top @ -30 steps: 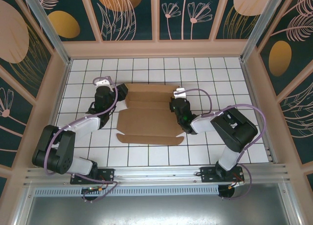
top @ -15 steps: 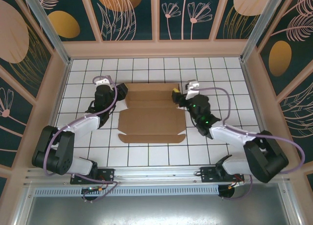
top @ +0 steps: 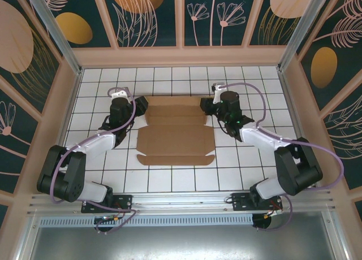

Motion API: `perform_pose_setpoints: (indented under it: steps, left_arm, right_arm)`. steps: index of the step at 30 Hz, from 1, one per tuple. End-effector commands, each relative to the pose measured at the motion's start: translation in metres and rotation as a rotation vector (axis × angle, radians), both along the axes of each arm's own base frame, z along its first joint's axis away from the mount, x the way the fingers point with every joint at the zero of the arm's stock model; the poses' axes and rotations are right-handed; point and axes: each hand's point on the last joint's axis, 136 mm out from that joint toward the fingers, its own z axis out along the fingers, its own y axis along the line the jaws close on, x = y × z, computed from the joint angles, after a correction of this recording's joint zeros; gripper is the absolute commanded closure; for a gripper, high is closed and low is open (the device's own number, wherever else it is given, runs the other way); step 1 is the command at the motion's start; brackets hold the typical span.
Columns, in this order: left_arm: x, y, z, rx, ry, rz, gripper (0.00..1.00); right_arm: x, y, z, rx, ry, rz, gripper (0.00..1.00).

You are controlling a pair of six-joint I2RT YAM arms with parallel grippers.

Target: Fold the paper box

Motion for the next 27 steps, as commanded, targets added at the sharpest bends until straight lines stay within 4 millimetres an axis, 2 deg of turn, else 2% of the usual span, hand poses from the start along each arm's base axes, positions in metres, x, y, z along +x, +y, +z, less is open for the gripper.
perform_pose_setpoints:
  steps: [1, 3, 6, 10, 13, 17, 21, 23, 27]
  left_arm:
    - [-0.013, 0.005, -0.034, 0.056, 0.125, -0.004, 0.51]
    - [-0.013, 0.004, -0.032, 0.046, 0.125, -0.011, 0.50]
    - [-0.009, 0.002, -0.013, 0.044, 0.097, -0.017, 0.44]
    - [-0.004, 0.001, 0.041, 0.057, 0.016, -0.026, 0.37]
    - [-0.007, 0.003, 0.082, 0.088, -0.042, -0.033, 0.36]
    - [-0.023, 0.027, 0.111, 0.181, -0.094, 0.041, 0.38]
    - [-0.044, 0.049, 0.120, 0.194, -0.177, 0.124, 0.37]
    - [-0.051, 0.053, 0.123, 0.166, -0.208, 0.146, 0.36]
    - [-0.052, 0.045, 0.135, 0.164, -0.227, 0.099, 0.36]
  right_arm:
    - [-0.005, 0.001, -0.030, -0.048, 0.127, 0.011, 0.78]
    - [-0.005, 0.003, -0.031, -0.062, 0.144, 0.021, 0.78]
    - [-0.002, 0.002, -0.010, -0.064, 0.118, 0.016, 0.78]
    - [0.004, 0.001, 0.018, -0.056, 0.141, 0.018, 0.76]
    - [0.004, 0.000, 0.028, -0.068, 0.144, 0.024, 0.77]
    - [0.008, -0.005, 0.022, -0.102, 0.231, -0.001, 0.83]
    - [0.010, 0.000, 0.011, -0.128, 0.306, 0.014, 0.89]
    - [0.011, 0.003, 0.006, -0.133, 0.332, 0.024, 0.89]
    - [0.012, 0.005, -0.009, -0.150, 0.396, 0.027, 0.89]
